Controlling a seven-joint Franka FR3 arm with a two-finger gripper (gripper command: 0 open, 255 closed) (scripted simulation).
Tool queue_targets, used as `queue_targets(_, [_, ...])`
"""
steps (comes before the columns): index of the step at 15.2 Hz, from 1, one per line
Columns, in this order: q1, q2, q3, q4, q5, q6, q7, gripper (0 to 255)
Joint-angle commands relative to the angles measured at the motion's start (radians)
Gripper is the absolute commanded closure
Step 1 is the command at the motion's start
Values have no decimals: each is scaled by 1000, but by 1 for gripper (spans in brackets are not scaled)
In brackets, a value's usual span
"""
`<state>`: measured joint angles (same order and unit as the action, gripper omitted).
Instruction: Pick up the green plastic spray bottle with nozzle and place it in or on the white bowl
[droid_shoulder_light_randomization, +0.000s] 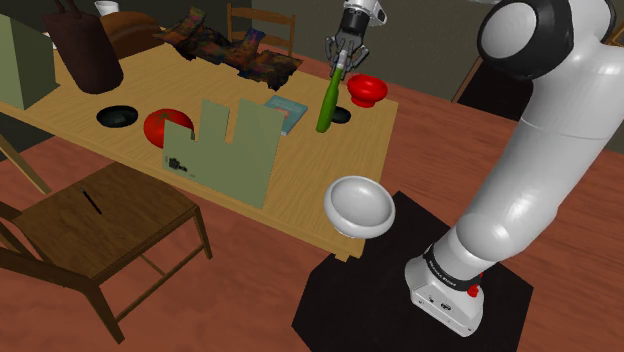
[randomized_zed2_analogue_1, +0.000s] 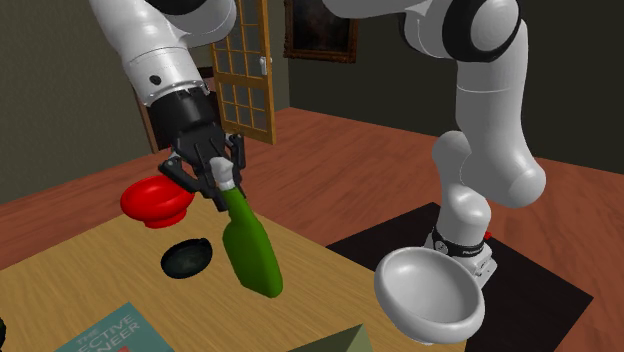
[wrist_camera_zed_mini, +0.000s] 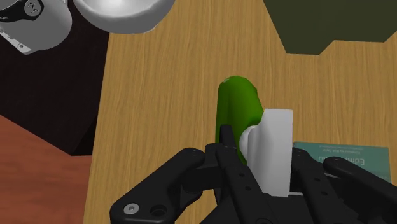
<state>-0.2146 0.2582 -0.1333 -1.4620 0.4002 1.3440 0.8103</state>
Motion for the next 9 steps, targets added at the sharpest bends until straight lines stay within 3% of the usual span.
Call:
queue_targets(1, [-2, 3, 0, 29, 2, -24, 9, 255])
queue_targets(4, [-5, 8, 0, 67, 5, -56, 20, 255])
queue_targets(9, [29, -219, 11, -233, -17, 29, 31, 255])
